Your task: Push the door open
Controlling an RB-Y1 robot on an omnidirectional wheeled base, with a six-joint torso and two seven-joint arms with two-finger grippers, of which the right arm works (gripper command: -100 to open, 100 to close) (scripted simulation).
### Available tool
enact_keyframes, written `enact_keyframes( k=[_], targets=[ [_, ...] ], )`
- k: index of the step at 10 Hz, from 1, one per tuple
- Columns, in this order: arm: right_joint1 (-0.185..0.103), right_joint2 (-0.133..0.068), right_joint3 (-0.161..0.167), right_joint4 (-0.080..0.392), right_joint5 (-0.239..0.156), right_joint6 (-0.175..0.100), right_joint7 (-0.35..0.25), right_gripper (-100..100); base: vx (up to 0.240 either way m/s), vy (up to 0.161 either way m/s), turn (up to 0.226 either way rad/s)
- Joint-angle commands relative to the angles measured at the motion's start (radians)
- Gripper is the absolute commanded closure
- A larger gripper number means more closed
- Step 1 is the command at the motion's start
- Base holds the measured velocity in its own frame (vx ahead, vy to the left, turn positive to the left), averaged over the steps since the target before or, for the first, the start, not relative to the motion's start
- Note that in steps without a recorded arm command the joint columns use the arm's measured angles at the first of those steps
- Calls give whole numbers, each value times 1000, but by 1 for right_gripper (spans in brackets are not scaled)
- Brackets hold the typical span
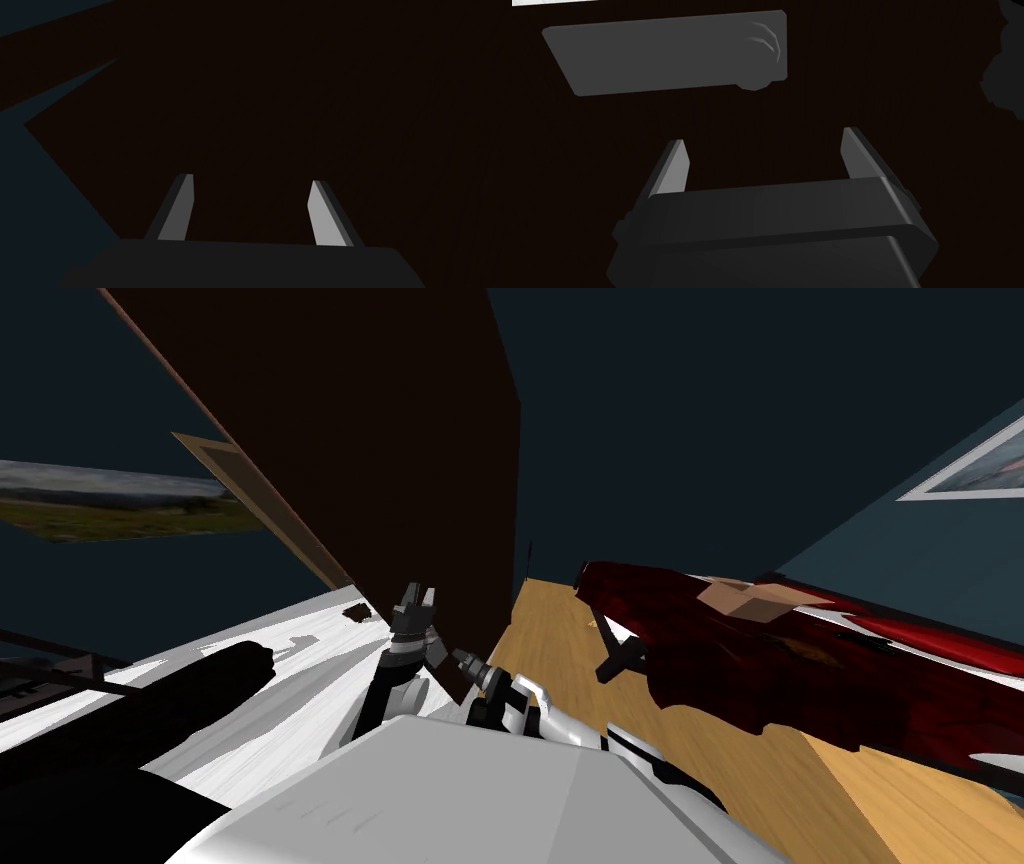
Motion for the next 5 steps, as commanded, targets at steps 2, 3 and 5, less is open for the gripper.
enact_keyframes(
  k=[2,3,5],
  targets=[
    [2,7,-7,7,2,4,5,-100,-45,55,18],
    [3,10,-9,10,2,3,7,-100,55,154,25],
    [5,22,-19,24,5,2,12,-100,110,169,43]
  ],
)
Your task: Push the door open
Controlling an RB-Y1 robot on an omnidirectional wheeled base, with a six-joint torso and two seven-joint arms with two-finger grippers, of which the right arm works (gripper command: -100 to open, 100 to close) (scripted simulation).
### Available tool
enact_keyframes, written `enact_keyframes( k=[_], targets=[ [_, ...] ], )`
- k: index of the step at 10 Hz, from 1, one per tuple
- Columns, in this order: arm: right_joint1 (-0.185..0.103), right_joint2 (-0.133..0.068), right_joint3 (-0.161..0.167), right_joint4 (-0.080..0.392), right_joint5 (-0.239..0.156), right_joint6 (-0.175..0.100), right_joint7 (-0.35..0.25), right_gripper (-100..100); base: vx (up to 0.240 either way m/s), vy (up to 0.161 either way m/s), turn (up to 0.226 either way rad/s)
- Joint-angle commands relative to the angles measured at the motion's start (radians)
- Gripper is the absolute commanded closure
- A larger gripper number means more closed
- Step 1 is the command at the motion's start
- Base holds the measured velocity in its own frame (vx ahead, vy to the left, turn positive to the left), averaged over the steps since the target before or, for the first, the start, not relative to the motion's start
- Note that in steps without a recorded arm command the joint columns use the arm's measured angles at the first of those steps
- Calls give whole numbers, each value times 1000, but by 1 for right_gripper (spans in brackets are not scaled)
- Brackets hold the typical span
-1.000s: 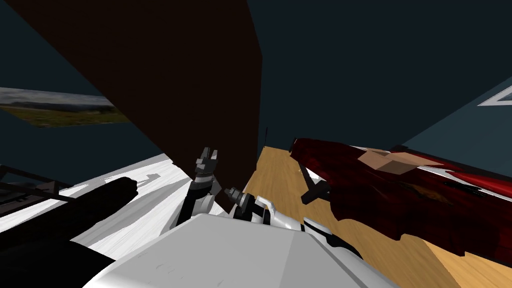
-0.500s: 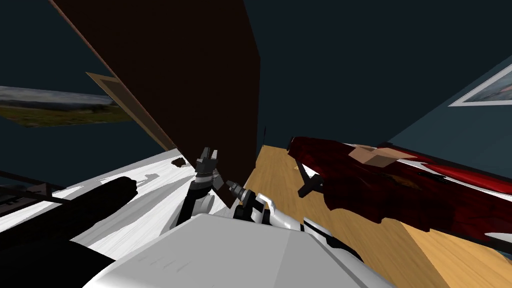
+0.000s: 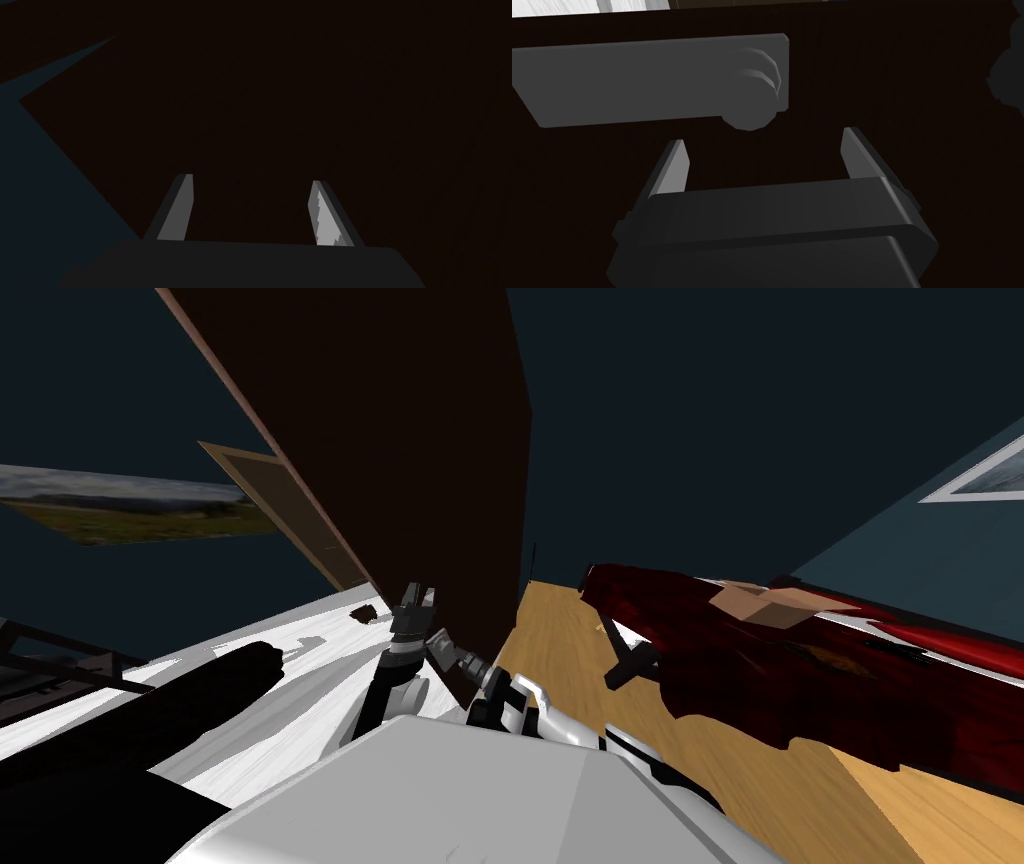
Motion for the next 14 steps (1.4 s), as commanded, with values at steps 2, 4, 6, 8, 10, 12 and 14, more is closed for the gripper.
enact_keyframes(
  k=[2,4,6,8,10,12,14],
  targets=[
    [2,16,-12,18,4,-1,7,-100,101,209,38],
    [3,24,-19,28,6,-2,11,-100,54,174,35],
    [3,22,-17,25,5,-1,10,100,11,35,-3],
    [3,22,-17,25,5,-1,10,100,-9,-29,4],
    [3,22,-17,25,5,-1,10,100,-5,-14,-1],
    [7,32,-45,37,5,5,18,-100,-35,-1,-37],
    [14,47,-87,55,5,13,29,-100,-181,19,-92]
  ],
)
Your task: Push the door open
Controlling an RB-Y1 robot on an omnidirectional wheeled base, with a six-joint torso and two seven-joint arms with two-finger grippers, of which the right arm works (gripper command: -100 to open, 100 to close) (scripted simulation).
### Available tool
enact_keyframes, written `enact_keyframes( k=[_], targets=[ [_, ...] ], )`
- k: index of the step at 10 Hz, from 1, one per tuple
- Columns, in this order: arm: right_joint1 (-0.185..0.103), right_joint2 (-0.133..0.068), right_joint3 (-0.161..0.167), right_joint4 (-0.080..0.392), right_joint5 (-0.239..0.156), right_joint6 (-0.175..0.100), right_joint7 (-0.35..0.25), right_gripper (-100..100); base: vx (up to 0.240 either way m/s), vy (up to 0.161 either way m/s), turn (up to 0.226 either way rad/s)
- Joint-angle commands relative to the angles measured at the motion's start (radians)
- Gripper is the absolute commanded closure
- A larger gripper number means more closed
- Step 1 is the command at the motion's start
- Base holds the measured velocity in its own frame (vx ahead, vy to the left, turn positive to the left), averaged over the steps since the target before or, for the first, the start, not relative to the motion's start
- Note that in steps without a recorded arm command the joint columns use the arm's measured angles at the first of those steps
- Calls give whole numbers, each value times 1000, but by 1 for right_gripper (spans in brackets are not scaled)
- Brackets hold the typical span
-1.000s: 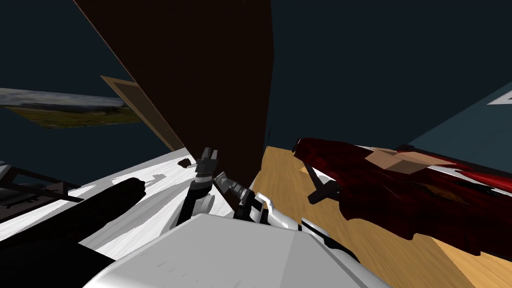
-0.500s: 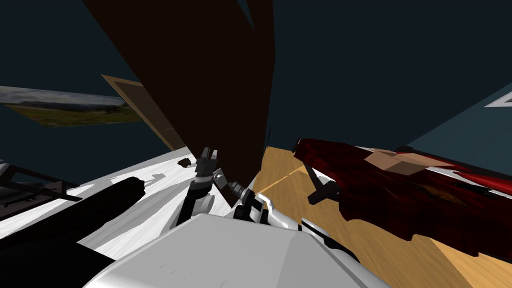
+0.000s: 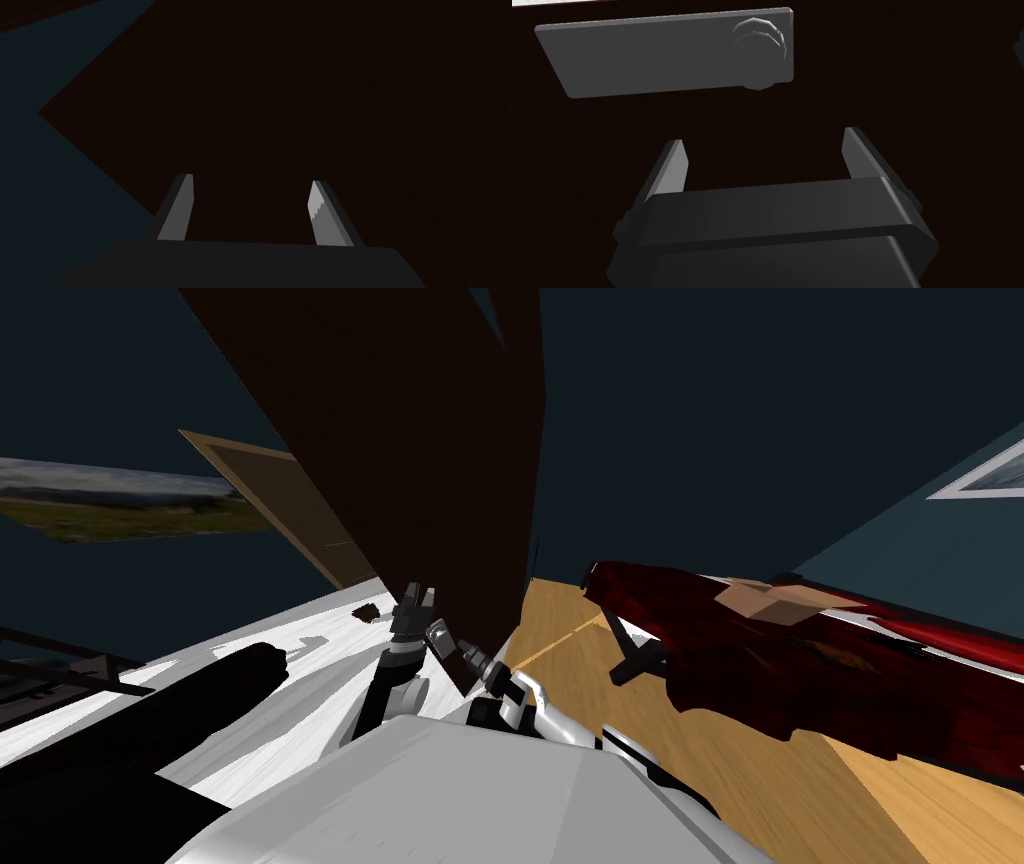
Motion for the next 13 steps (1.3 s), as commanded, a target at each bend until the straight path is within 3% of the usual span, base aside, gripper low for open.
enact_keyframes(
  k=[1,2,3,4,9,11,12,13],
  targets=[
    [5,11,-34,15,0,7,9,-100,-189,-6,-85],
    [8,17,-50,22,0,10,14,-100,-163,6,-60],
    [5,10,-38,15,-1,7,8,-100,-71,4,-9],
    [6,17,-46,25,1,5,13,-100,8,95,47],
    [6,39,-67,52,8,-1,27,-100,110,198,33],
    [6,41,-68,55,8,-2,27,-100,85,106,17],
    [6,41,-68,55,8,-2,27,100,-8,-6,-5],
    [6,41,-68,55,8,-2,27,100,-19,-24,2]
  ],
)
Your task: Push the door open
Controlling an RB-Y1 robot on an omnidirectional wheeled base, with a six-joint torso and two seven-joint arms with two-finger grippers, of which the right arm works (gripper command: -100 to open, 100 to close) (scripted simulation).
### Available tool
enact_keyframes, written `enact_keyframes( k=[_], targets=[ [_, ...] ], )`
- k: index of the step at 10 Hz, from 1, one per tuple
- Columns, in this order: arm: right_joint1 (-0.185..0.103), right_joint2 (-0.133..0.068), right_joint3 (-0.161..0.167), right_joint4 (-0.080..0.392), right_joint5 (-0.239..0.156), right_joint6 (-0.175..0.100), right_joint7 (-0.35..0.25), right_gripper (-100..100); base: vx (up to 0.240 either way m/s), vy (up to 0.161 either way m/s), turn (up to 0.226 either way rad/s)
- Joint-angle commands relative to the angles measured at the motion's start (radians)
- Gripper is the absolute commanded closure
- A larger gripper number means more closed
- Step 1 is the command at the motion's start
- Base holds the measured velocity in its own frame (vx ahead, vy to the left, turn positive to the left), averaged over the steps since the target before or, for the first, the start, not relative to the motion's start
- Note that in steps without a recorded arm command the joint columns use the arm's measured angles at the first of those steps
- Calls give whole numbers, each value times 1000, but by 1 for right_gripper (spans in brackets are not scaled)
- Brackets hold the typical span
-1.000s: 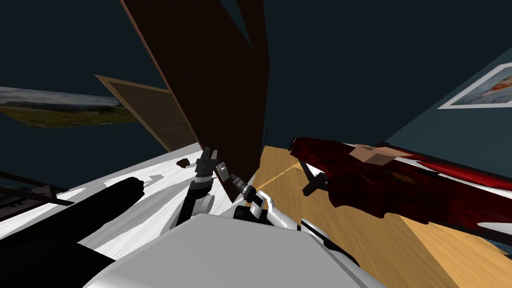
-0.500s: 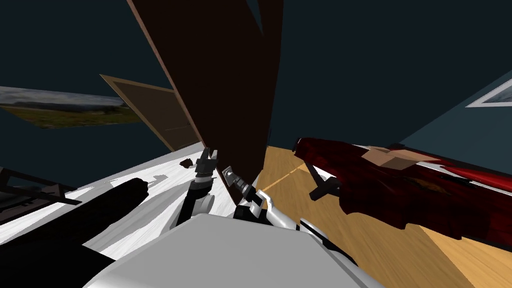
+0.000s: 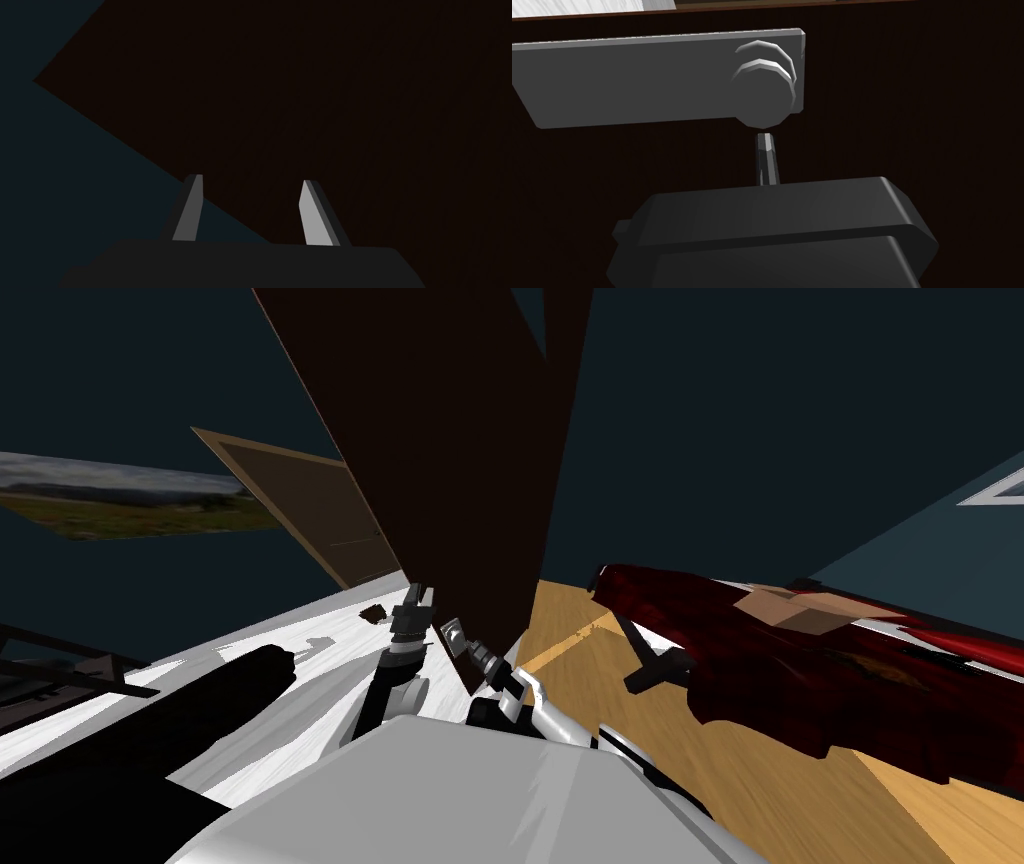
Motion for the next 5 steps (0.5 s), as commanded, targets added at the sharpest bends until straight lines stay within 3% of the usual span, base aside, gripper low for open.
enact_keyframes(
  k=[1,4,5],
  targets=[
    [0,0,0,0,0,0,0,100,-16,-23,2],
    [0,0,0,0,0,0,0,100,-5,-7,0],
    [4,3,-26,8,-1,6,7,-100,-110,-3,-104]
  ],
)
